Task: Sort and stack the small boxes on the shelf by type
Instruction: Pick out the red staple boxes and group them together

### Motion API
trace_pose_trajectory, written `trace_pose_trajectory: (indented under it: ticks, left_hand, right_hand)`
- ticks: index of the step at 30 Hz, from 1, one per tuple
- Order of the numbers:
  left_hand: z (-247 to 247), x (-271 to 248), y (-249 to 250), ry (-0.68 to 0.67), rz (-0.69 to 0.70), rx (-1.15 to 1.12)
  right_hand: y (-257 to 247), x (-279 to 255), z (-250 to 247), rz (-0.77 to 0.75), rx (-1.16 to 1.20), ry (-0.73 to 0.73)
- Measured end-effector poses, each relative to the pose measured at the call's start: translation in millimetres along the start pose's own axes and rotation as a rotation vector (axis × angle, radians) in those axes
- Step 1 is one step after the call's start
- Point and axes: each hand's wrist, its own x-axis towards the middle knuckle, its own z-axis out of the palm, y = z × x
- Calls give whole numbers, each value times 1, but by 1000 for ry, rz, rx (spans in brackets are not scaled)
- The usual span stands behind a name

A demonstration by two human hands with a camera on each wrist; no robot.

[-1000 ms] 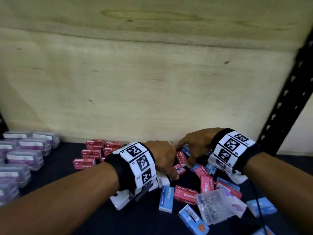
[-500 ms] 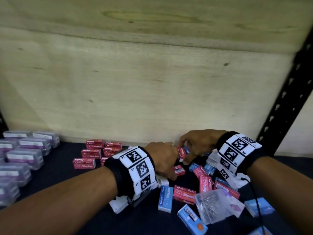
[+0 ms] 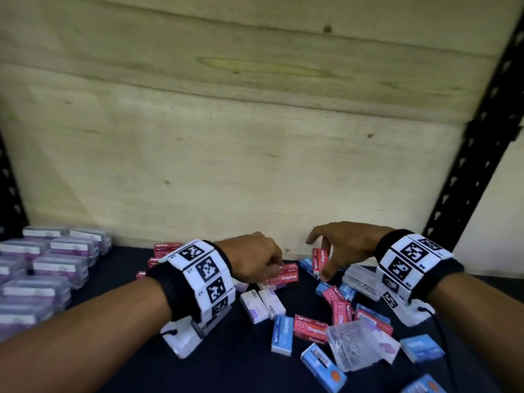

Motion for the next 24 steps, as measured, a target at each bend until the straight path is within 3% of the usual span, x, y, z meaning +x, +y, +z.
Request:
trace_pose_trajectory:
  ticks: [5, 14, 19, 24]
  left_hand:
    - [-22, -44, -25, -74, -73, 35]
    - [-18, -139, -82, -285, -379, 89]
    - [-11, -164, -98, -295, -446, 110]
    - [-5, -170, -103, -259, -440, 113]
  right_hand:
    - [-32, -7, -6, -102, 16, 31]
    - [-141, -5, 17, -366, 64, 27]
    - [-190, -2, 40, -328, 132, -162]
    - [-203, -10, 40, -325, -122, -97]
